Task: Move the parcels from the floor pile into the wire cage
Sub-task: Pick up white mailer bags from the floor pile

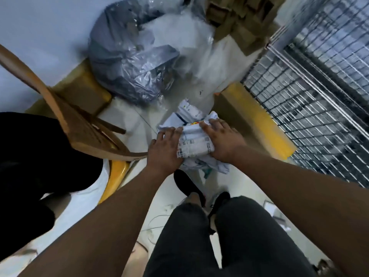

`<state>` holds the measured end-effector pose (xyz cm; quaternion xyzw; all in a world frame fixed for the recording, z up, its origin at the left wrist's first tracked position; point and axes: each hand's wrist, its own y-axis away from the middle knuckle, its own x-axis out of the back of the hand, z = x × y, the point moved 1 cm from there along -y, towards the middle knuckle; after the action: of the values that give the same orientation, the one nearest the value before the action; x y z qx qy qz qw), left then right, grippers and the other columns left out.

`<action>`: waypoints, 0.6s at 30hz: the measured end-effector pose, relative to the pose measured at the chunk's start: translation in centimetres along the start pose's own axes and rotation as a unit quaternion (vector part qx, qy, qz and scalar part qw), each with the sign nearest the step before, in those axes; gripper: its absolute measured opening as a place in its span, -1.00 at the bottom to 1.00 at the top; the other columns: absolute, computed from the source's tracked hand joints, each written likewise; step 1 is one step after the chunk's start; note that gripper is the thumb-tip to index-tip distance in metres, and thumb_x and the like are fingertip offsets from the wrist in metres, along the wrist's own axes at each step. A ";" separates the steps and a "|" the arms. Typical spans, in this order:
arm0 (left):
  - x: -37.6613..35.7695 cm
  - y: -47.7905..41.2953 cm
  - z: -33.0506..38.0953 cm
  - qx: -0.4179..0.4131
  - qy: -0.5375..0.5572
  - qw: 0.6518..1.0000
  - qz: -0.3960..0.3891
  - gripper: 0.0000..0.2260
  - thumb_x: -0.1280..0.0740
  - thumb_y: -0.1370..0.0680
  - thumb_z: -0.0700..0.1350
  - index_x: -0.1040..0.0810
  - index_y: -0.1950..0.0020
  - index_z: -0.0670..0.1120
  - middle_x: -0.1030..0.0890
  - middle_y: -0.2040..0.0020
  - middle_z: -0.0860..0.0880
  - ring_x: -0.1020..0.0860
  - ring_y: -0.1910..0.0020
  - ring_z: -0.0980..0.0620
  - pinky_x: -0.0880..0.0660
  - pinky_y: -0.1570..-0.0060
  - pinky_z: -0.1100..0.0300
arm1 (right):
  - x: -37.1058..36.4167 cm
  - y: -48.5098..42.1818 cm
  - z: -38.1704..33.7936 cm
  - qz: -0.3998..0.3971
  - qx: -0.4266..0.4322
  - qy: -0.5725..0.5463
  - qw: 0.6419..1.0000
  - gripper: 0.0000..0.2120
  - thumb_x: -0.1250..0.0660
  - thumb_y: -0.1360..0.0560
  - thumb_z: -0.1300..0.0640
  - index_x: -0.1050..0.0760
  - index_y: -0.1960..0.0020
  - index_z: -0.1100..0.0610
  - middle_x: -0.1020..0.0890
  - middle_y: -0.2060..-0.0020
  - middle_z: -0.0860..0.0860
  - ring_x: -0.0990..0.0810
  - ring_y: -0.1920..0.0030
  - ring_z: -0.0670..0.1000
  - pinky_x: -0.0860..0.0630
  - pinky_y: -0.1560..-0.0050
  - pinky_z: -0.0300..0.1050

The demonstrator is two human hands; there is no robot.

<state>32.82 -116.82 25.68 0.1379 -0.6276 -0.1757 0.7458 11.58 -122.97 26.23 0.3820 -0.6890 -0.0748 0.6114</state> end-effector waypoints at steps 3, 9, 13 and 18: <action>-2.2 -3.5 -1.9 0.030 0.013 0.999 0.004 -0.12 -0.47 -0.40 0.14 -0.16 -0.64 0.03 -0.30 -0.54 -0.07 -0.30 -0.46 -0.18 -0.45 -0.24 -0.15 | -1.1 -5.6 0.6 -0.011 0.015 0.016 1.000 -0.04 -0.44 -0.49 -0.11 0.13 -0.66 -0.09 -0.01 -0.63 0.05 0.04 -0.62 0.13 -0.21 -0.50 0.18; -10.2 -11.8 -4.4 0.115 0.055 0.992 0.003 -0.11 -0.47 -0.34 0.05 -0.17 -0.63 0.03 -0.31 -0.52 -0.04 -0.32 -0.44 -0.17 -0.51 -0.15 -0.11 | -5.9 -18.3 3.4 -0.053 0.058 0.045 0.996 -0.05 -0.45 -0.50 0.00 0.12 -0.65 -0.11 0.00 -0.62 0.05 -0.02 -0.60 0.22 -0.35 -0.42 0.21; -17.6 -18.7 -6.7 0.172 0.084 0.981 0.025 -0.08 -0.50 -0.35 0.03 -0.16 -0.64 -0.01 -0.28 -0.55 -0.10 -0.24 -0.51 -0.20 -0.48 -0.22 -0.15 | -10.6 -28.1 5.6 -0.056 0.094 0.044 0.993 -0.10 -0.40 -0.52 0.10 0.10 -0.65 -0.12 0.00 -0.62 0.06 -0.29 -0.44 0.31 -0.49 -0.27 0.20; -27.8 -25.9 -9.3 0.237 0.100 0.966 0.040 -0.08 -0.49 -0.37 0.01 -0.12 -0.65 -0.01 -0.24 -0.57 -0.09 -0.17 -0.56 -0.19 -0.45 -0.27 -0.12 | -18.3 -38.3 7.9 -0.048 0.120 0.054 0.990 -0.12 -0.36 -0.52 0.17 0.08 -0.66 -0.11 0.00 -0.63 0.07 -0.27 -0.46 0.29 -0.48 -0.24 0.22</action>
<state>35.50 -128.12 -11.68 0.3021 -0.5784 0.0226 0.7574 20.42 -141.21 -11.84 0.4893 -0.6394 0.0001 0.5931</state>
